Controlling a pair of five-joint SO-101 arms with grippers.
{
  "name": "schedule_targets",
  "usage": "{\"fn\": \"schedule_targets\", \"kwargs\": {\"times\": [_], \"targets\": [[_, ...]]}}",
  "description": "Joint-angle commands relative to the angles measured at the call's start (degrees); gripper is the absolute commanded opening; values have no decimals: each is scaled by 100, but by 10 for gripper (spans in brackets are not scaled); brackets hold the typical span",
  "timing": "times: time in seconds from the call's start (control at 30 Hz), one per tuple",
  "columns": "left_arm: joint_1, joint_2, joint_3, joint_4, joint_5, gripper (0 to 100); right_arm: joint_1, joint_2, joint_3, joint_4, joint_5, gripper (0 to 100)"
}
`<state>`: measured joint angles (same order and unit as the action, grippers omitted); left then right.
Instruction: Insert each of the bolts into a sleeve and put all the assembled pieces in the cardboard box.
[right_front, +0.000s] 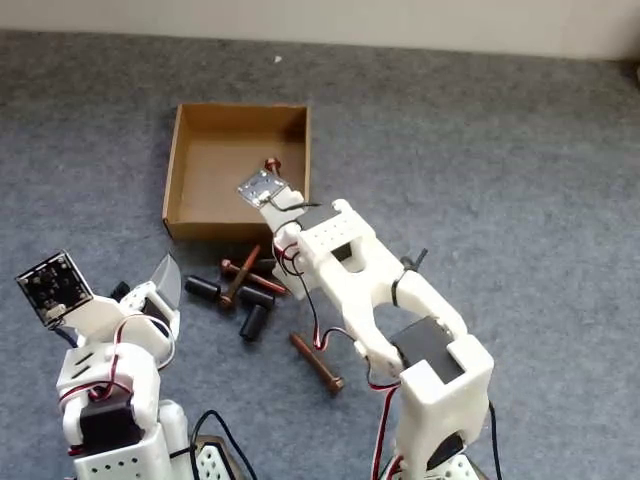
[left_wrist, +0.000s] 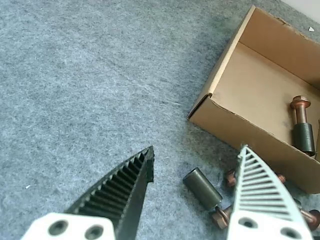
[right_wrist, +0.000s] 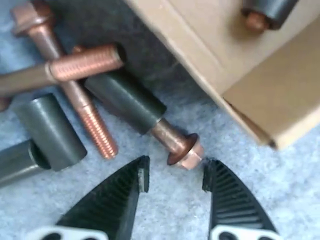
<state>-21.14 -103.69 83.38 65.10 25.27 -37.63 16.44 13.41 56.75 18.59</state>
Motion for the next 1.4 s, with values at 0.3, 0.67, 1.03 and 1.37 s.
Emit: {"fn": "schedule_targets", "kwargs": {"times": [0.3,0.67,1.03,1.37], "targets": [[-40,-31,-22,-132,35,270,119,-31,-330,-497,193,181],[-40,-31,-22,-132,35,270,127,303,-321,-1033,264,101],[-40,-31,-22,-132,35,270,119,-259,-277,-1042,1002,4],[-31,-31,-22,-132,35,270,92,-3327,549,-971,1354,4]]}}
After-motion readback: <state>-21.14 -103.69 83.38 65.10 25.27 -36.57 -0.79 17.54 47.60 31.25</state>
